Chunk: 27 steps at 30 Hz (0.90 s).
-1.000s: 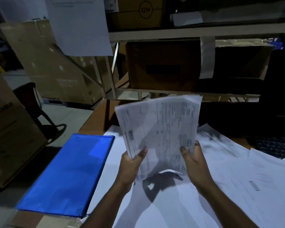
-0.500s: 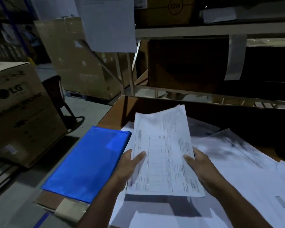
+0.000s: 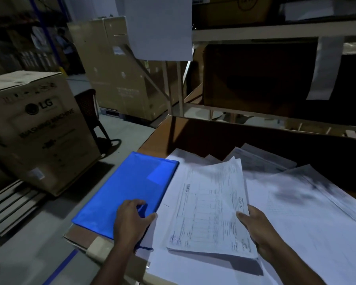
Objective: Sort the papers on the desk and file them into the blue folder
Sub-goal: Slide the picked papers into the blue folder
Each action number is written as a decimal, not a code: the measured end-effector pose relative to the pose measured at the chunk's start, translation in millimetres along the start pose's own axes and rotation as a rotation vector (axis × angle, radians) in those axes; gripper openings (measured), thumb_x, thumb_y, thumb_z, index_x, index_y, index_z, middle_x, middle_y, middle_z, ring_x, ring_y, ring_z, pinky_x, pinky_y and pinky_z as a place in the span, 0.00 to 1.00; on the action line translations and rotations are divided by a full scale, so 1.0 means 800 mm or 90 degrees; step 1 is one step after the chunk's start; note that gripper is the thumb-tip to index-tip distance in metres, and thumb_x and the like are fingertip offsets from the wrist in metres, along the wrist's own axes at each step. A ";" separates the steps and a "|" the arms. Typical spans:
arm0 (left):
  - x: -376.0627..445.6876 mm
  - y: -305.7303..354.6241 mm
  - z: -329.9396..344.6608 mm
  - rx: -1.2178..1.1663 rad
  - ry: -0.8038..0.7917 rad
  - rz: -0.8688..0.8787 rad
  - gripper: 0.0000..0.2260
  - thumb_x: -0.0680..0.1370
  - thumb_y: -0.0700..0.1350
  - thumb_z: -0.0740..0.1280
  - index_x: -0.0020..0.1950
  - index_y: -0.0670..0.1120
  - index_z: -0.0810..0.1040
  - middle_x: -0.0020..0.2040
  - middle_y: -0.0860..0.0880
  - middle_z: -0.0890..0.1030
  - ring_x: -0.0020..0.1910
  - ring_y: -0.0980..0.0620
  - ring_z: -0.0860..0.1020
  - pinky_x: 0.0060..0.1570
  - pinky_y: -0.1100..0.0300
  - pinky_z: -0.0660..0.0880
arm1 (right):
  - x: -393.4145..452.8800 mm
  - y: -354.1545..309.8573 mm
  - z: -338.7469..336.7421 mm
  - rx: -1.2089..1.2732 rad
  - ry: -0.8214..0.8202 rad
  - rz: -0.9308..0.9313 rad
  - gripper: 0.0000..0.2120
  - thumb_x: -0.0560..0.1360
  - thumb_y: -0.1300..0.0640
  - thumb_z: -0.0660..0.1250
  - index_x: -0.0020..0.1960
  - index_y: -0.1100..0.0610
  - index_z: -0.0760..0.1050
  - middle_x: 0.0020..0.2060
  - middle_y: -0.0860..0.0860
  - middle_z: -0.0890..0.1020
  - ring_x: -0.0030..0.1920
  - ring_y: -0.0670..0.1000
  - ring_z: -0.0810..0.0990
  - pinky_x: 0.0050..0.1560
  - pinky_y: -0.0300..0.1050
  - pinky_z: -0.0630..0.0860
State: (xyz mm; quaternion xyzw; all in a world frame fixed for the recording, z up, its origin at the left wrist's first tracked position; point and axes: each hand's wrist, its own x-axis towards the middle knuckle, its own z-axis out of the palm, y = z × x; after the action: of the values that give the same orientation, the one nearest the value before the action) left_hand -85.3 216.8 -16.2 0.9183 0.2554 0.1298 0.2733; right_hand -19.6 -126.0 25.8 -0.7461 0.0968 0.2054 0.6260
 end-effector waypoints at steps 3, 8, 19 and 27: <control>-0.004 0.005 0.002 0.002 0.012 0.026 0.14 0.73 0.54 0.79 0.55 0.53 0.84 0.51 0.55 0.79 0.50 0.54 0.79 0.44 0.56 0.79 | 0.001 0.002 0.000 0.003 0.002 0.020 0.12 0.84 0.56 0.59 0.66 0.54 0.75 0.55 0.52 0.84 0.53 0.57 0.84 0.58 0.60 0.80; -0.012 0.023 0.003 0.043 0.042 0.036 0.03 0.73 0.47 0.74 0.42 0.52 0.81 0.42 0.56 0.79 0.40 0.55 0.78 0.37 0.53 0.79 | 0.000 0.000 0.000 0.037 -0.019 0.055 0.12 0.84 0.51 0.58 0.62 0.54 0.77 0.54 0.53 0.85 0.53 0.57 0.85 0.53 0.58 0.82; 0.007 0.009 -0.003 -0.105 0.043 -0.063 0.06 0.76 0.45 0.76 0.44 0.52 0.81 0.37 0.57 0.83 0.39 0.57 0.81 0.40 0.53 0.80 | -0.001 -0.008 0.001 -0.030 -0.021 0.066 0.12 0.84 0.55 0.59 0.65 0.53 0.75 0.55 0.54 0.84 0.52 0.58 0.85 0.48 0.56 0.83; 0.017 -0.003 -0.019 -0.285 0.039 -0.108 0.06 0.76 0.46 0.78 0.49 0.50 0.84 0.37 0.51 0.85 0.38 0.53 0.84 0.41 0.49 0.83 | -0.015 -0.017 -0.004 -0.040 0.010 0.025 0.10 0.84 0.56 0.59 0.61 0.52 0.77 0.50 0.53 0.86 0.48 0.58 0.85 0.40 0.49 0.80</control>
State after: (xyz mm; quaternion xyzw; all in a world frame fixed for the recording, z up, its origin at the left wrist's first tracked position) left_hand -80.5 232.2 -4.0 0.8055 0.3048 0.1876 0.4723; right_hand -24.2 -127.4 43.5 -0.7647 0.1099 0.2144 0.5976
